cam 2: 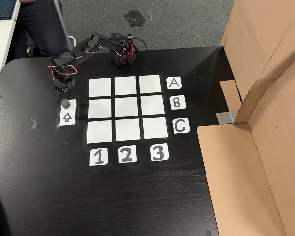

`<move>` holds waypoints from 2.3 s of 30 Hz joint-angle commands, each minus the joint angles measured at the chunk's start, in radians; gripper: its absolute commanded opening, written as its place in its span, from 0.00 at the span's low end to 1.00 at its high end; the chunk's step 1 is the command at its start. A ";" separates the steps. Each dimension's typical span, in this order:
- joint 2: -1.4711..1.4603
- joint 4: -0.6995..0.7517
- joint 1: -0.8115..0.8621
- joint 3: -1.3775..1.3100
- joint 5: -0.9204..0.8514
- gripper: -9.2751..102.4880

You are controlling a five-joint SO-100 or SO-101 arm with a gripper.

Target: Pick up a new token and place it in the grid on square A1.

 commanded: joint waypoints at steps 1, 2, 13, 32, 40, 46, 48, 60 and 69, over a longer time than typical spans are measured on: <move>0.000 0.006 0.009 -0.040 0.008 0.38; -0.005 0.008 0.011 -0.040 0.008 0.38; -0.041 0.015 0.028 -0.051 0.008 0.38; -0.209 0.103 0.046 -0.278 -0.026 0.38; -0.259 0.127 0.034 -0.357 -0.052 0.38; -0.265 0.127 0.023 -0.365 -0.064 0.38; -0.267 0.127 0.020 -0.367 -0.071 0.38; -0.272 0.129 0.008 -0.368 -0.097 0.32; -0.275 0.129 0.008 -0.371 -0.097 0.29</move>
